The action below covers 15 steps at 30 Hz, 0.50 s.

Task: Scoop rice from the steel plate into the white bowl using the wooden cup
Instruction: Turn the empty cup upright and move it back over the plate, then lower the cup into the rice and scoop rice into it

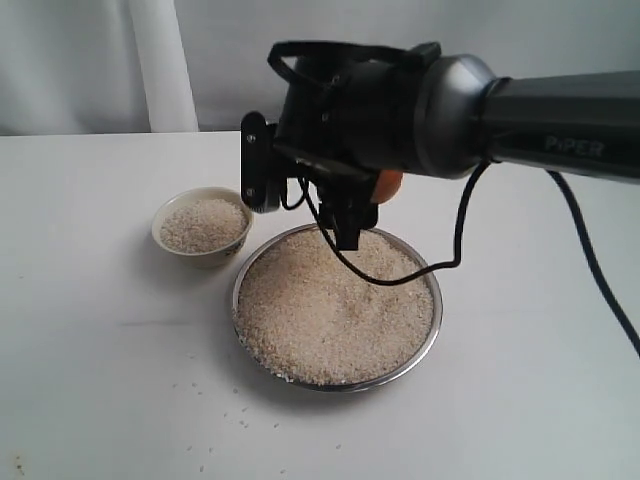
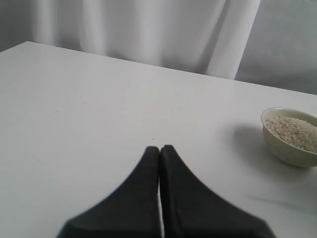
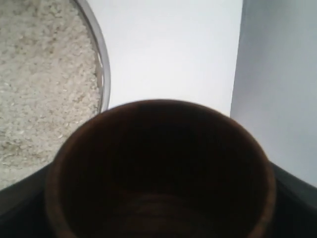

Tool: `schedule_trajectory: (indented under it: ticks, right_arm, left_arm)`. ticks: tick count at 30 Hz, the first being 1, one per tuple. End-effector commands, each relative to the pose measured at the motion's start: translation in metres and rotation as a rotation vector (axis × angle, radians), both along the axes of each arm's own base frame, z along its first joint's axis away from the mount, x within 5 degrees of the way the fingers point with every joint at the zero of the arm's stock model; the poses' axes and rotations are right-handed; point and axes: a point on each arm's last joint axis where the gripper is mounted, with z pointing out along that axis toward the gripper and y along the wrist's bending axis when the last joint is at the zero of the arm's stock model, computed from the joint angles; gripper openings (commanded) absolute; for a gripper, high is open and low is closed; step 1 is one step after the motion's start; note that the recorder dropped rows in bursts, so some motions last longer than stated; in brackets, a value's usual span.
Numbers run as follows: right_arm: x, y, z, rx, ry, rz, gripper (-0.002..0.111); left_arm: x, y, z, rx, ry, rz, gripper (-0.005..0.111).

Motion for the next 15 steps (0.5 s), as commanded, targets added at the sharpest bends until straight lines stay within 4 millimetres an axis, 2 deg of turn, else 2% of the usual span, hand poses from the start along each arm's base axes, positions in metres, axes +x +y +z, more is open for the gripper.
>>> schedule_trajectory:
  ticks: [1, 8, 15]
  right_arm:
    - [0.010, -0.002, -0.022, -0.138, -0.024, 0.134, 0.000]
    - [0.020, 0.003, -0.057, -0.300, -0.022, 0.236, 0.000]
    - [0.021, 0.005, -0.070, -0.326, -0.002, 0.262, 0.000]
  left_arm:
    - [0.001, 0.000, 0.000, -0.006, 0.001, -0.002, 0.000]
    - [0.001, 0.000, 0.000, -0.006, 0.001, -0.002, 0.000]
    - [0.001, 0.000, 0.000, -0.006, 0.001, -0.002, 0.000]
